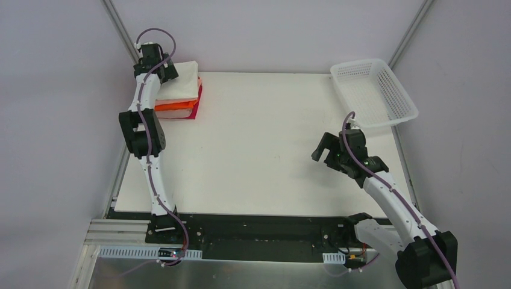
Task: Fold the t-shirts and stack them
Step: Smooth out wrinkles on the folded tshirt
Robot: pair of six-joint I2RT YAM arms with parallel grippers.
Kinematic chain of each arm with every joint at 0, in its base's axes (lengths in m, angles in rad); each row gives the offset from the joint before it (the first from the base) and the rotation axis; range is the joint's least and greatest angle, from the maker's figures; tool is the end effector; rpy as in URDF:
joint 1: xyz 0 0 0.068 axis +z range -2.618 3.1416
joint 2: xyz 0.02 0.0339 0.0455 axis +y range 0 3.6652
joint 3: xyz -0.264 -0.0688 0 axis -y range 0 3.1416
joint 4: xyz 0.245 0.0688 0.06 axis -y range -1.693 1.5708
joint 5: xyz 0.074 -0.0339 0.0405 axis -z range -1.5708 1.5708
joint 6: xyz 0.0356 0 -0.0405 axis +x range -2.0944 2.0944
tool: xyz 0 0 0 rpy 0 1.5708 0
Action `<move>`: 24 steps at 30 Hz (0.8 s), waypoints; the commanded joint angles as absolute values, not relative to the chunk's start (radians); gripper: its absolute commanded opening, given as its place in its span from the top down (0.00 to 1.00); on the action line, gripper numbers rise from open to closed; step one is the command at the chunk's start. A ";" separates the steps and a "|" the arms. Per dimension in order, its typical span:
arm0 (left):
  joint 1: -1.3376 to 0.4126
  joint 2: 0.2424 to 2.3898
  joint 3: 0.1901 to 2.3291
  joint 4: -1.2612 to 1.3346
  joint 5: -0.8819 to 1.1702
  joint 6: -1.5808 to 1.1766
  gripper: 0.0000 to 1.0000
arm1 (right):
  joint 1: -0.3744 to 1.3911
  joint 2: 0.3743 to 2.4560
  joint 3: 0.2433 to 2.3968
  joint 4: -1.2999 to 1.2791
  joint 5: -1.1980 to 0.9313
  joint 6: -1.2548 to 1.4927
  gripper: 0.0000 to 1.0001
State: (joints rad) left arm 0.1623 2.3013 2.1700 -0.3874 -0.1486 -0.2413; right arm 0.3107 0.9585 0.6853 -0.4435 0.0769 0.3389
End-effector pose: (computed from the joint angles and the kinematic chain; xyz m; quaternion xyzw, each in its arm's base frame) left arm 0.5338 0.0927 0.2834 -0.2094 0.8374 0.0444 0.5029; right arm 0.1940 0.0594 0.2493 0.0287 0.9092 0.0989 0.4034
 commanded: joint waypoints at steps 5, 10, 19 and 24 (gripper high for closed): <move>0.187 2.279 2.076 -0.384 -0.200 -0.271 0.01 | 0.304 0.895 0.725 -0.465 0.069 0.339 0.01; 0.192 2.230 2.099 -0.403 -0.182 -0.273 0.01 | 0.305 0.840 0.739 -0.485 0.056 0.339 0.00; 0.189 1.843 2.016 -0.463 -0.098 -0.324 0.01 | 0.305 0.746 0.771 -0.527 0.123 0.400 0.00; 0.177 1.495 1.508 -0.476 0.072 -0.443 0.01 | 0.304 0.673 0.725 -0.517 0.198 0.459 0.00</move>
